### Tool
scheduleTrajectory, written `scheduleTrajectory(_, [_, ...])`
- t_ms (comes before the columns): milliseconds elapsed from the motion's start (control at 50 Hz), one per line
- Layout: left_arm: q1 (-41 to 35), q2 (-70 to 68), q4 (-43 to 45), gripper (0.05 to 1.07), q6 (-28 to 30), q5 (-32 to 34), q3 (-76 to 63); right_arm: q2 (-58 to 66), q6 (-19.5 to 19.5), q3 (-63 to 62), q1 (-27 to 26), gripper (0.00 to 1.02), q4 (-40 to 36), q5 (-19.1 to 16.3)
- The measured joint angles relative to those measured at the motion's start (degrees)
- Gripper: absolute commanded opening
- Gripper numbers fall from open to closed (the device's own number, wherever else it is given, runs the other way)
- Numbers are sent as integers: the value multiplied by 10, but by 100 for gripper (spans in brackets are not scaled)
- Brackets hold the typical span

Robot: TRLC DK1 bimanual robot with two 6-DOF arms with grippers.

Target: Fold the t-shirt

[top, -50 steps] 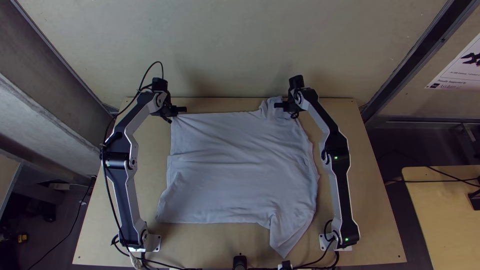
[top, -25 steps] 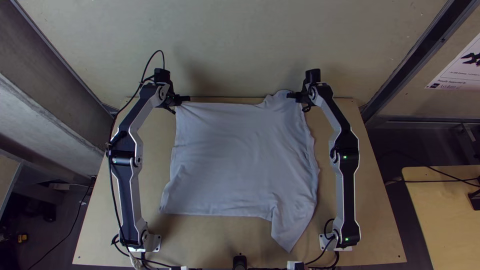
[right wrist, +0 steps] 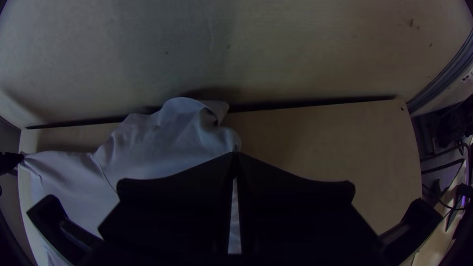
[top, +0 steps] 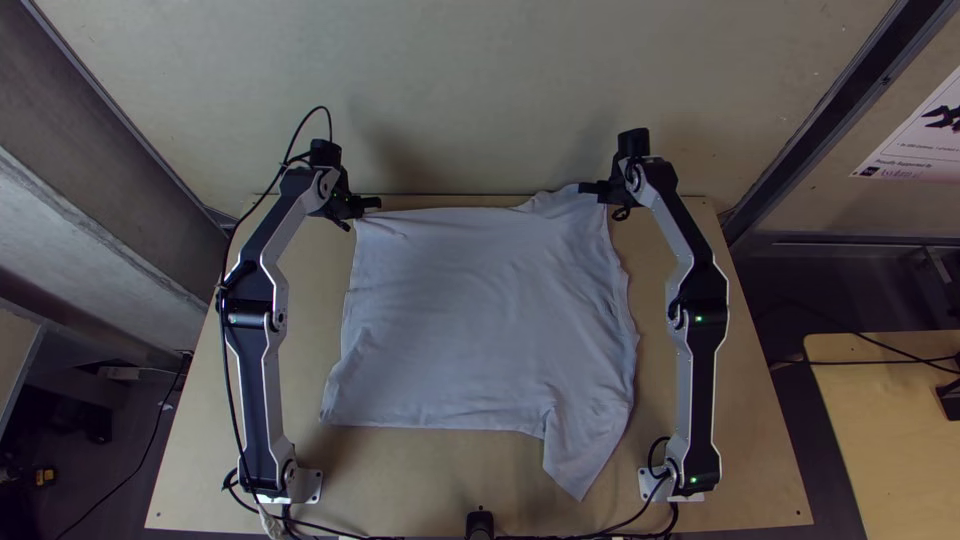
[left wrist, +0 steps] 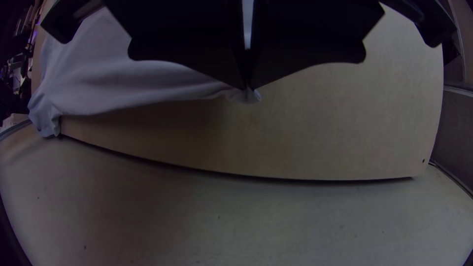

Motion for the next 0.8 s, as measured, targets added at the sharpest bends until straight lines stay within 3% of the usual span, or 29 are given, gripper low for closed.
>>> scheduleTrajectory(340, [24, -63, -20, 8, 5, 27, -46, -75, 0, -52, 0, 2, -85, 0])
scheduleTrajectory(800, [35, -217, 24, 8, 28, 40, -266, -256, 0, -319, 6, 2, -58, -1])
